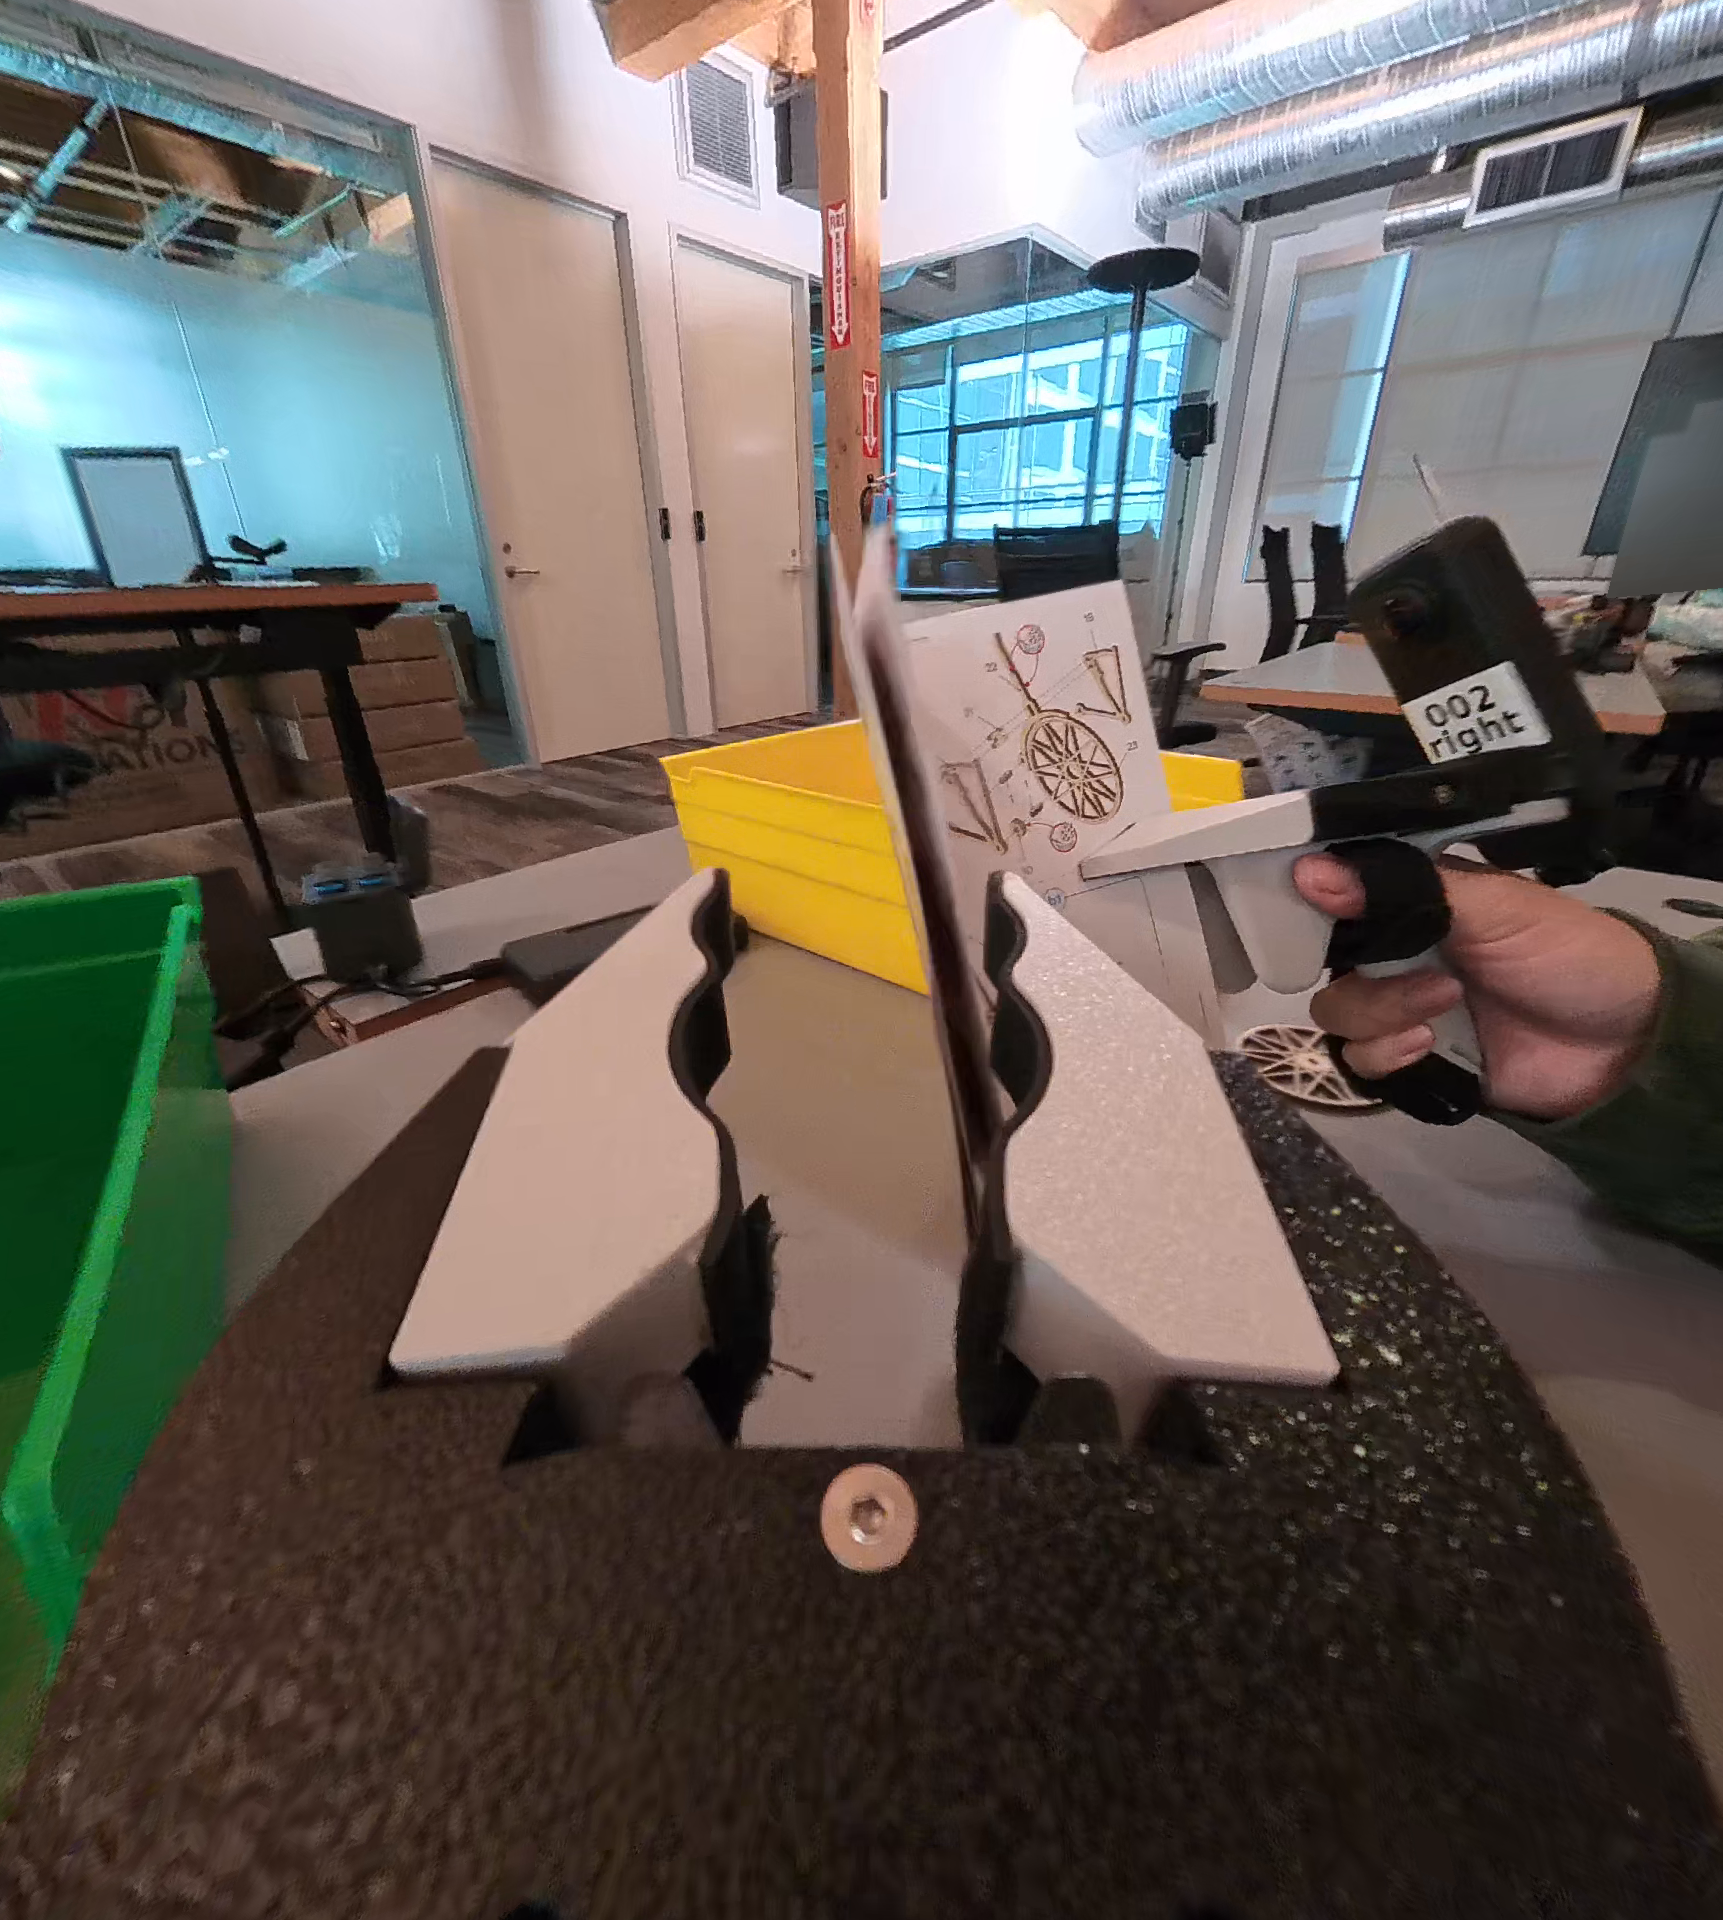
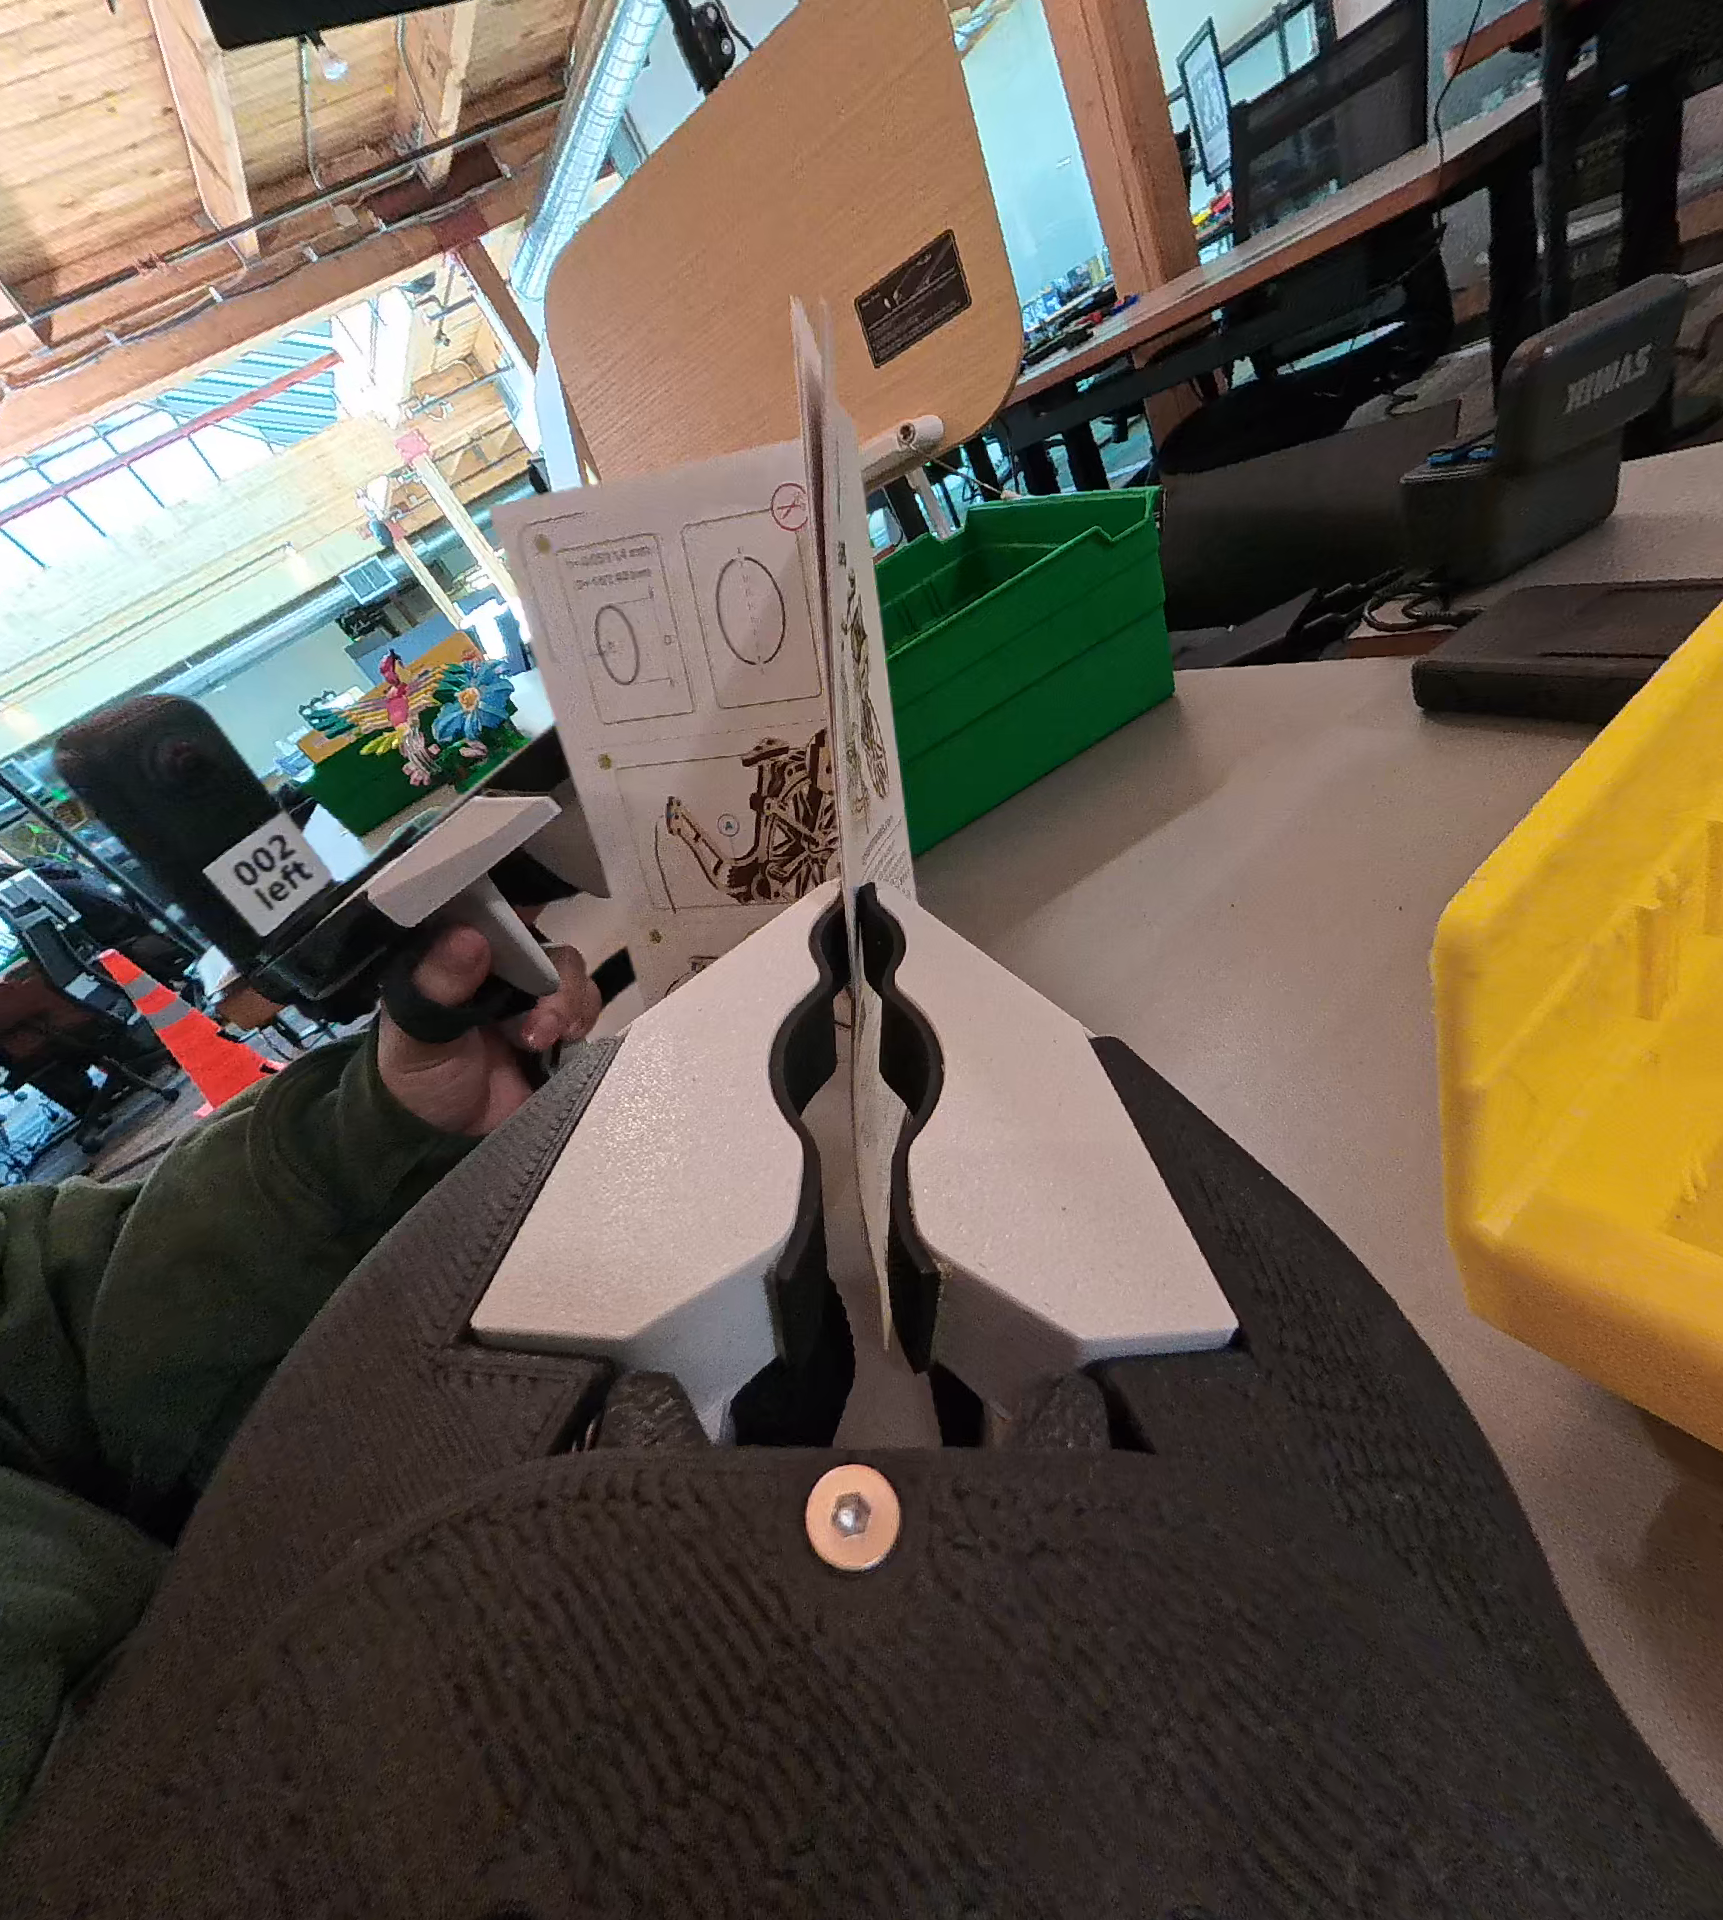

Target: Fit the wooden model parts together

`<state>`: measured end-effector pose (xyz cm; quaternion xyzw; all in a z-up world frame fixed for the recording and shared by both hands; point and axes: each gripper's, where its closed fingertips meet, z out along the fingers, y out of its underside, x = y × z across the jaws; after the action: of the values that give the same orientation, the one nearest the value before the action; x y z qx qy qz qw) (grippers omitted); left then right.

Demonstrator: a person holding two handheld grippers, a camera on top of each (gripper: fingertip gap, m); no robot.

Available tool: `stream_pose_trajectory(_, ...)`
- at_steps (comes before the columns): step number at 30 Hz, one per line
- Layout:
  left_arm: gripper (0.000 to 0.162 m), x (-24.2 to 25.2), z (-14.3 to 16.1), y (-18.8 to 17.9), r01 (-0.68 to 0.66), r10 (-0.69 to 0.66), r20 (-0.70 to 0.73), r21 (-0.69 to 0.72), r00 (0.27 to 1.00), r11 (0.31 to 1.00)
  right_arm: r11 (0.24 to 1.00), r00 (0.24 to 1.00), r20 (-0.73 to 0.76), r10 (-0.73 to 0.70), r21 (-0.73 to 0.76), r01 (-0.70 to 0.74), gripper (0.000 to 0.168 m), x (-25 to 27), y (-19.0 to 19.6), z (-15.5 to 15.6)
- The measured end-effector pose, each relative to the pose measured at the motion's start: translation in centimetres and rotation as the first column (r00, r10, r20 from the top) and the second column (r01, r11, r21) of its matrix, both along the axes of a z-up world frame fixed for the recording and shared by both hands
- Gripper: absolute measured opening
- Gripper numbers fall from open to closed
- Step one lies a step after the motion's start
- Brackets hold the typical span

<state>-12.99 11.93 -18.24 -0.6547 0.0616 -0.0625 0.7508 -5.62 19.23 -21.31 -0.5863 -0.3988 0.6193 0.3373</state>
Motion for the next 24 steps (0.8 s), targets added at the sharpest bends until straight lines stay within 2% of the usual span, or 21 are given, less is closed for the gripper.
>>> stream_pose_trajectory(3,0.045,0.9,-0.4,0.2,0.110,-0.107,0.086,-0.020,0.990,0.994,1.000,1.000,-0.006,0.002,-0.008,-0.002,0.000,0.1,0.1,0.1)
stream_pose_trajectory(8,0.046,2.4,-0.9,0.3,0.296,-0.283,0.231,-0.020,0.931,0.955,1.000,1.000,-0.011,0.004,-0.020,-0.004,0.000,0.1,0.1,0.1)
stream_pose_trajectory(16,0.037,2.7,-0.9,0.2,0.353,-0.338,0.262,-0.011,0.904,0.936,0.999,1.000,-0.019,0.010,-0.033,-0.011,0.000,0.2,0.1,0.3)
stream_pose_trajectory(24,0.039,3.5,-1.0,0.0,0.393,-0.379,0.245,-0.009,0.892,0.920,0.999,1.000,-0.025,0.004,-0.045,-0.006,0.000,0.3,0.3,0.3)
